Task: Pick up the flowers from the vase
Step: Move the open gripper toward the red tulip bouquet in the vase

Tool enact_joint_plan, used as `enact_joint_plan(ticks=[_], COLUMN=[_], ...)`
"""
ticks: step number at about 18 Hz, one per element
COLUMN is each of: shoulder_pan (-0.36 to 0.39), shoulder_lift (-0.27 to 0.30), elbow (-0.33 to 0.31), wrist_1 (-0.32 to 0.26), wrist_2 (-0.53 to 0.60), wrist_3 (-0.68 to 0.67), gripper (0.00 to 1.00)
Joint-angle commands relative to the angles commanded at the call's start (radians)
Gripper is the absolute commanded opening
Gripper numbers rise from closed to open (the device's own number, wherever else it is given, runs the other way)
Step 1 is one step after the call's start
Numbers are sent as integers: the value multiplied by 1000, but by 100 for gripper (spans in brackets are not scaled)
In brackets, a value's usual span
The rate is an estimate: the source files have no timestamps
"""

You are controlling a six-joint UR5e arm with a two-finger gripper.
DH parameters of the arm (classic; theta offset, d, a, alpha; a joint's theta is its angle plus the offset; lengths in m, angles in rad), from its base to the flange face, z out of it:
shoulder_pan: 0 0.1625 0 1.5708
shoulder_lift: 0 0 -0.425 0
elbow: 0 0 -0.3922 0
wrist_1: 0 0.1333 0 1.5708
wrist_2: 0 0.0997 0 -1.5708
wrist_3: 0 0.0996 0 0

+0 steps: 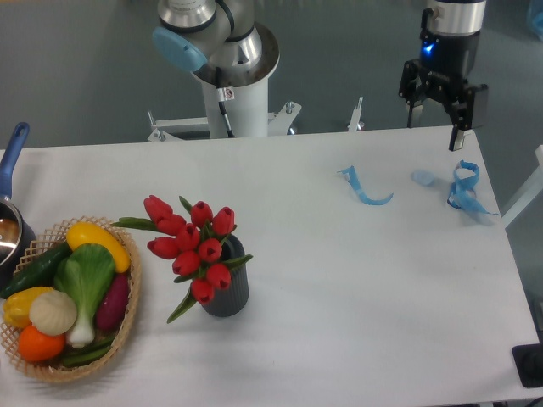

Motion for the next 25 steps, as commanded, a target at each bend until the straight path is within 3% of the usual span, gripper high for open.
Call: enact_joint_plan(ticks=[3,12,18,22,25], shoulder_pan=[-8,-9,-29,-95,-141], shoulder_lift=[-2,8,23,28,18], elbow=[17,-38,-81,-123,-118], wrist_1=[6,29,35,37,37], wrist_2=[9,0,-109,-212,-251], wrist_3=[-6,-41,-268,-437,-505], gripper=[100,100,100,100,100])
